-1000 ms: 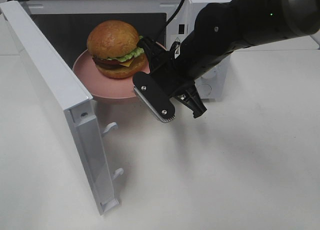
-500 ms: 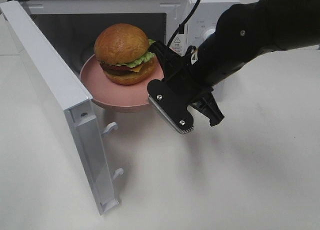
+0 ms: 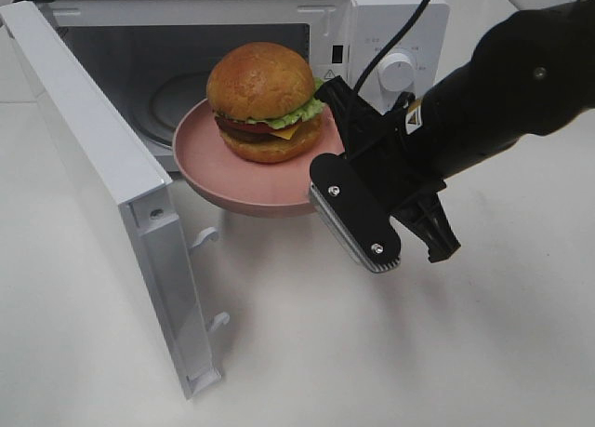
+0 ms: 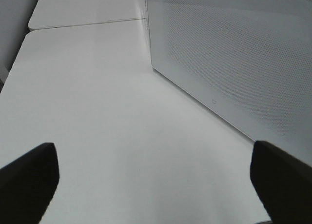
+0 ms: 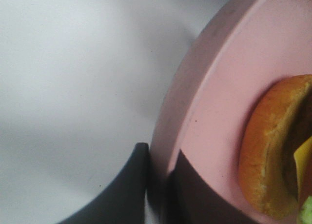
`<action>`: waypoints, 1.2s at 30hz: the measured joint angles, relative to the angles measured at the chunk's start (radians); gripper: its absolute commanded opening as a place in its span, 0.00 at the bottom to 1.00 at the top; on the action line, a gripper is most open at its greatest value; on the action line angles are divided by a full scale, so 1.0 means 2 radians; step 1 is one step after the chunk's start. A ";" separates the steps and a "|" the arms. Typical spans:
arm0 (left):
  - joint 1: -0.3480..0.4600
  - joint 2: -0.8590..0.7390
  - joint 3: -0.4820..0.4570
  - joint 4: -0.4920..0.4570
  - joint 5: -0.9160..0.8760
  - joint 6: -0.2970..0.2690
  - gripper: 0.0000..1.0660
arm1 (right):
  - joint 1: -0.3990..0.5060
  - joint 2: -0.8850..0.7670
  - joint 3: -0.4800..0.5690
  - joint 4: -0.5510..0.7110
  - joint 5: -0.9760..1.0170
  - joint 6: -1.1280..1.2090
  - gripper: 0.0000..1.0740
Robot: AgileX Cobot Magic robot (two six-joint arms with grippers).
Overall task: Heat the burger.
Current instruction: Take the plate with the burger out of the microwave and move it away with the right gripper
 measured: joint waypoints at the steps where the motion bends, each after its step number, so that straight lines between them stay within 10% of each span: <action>1: 0.000 0.000 0.000 0.000 0.000 0.000 0.94 | 0.000 0.000 0.000 0.000 0.000 0.000 0.00; 36: 0.000 0.000 0.000 0.000 0.000 0.000 0.94 | 0.000 -0.323 0.175 -0.159 0.140 0.242 0.00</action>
